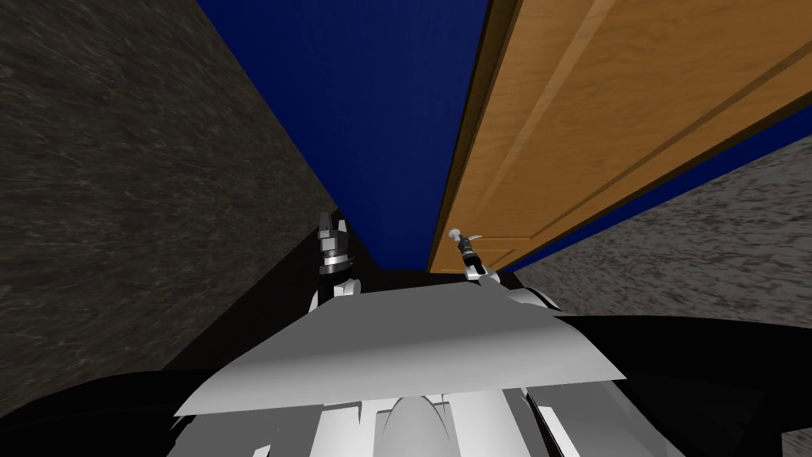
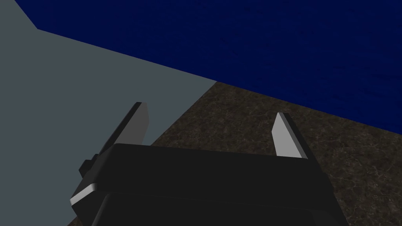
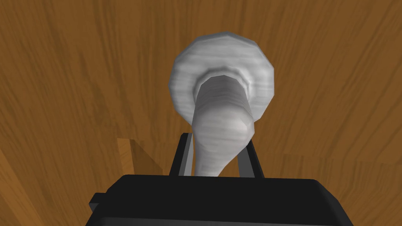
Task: Pull the door open
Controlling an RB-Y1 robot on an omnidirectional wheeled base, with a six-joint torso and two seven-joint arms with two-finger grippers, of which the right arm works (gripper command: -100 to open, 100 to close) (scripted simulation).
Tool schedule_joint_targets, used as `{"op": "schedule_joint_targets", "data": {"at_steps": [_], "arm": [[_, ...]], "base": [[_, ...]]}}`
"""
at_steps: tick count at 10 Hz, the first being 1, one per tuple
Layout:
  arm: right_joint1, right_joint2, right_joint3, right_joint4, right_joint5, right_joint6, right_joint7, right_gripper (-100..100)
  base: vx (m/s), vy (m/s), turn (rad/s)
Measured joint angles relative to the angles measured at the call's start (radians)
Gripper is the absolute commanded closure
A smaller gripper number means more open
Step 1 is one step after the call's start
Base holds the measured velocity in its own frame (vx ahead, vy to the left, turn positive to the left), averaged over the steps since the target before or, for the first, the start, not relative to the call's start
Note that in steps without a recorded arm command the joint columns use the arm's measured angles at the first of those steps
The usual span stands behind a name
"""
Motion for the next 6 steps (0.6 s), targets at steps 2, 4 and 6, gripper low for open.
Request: {"op": "schedule_joint_targets", "data": {"at_steps": [2,4,6], "arm": [[0.002,-0.009,0.005,0.000,0.002,-0.006,-0.009,100],[0.009,-0.026,0.025,0.000,0.011,-0.025,-0.036,100],[0.043,-0.041,0.047,-0.035,0.021,-0.029,-0.061,100]], "base": [[-0.158,-0.062,0.134],[-0.207,-0.084,0.128],[-0.201,-0.067,0.120]]}}
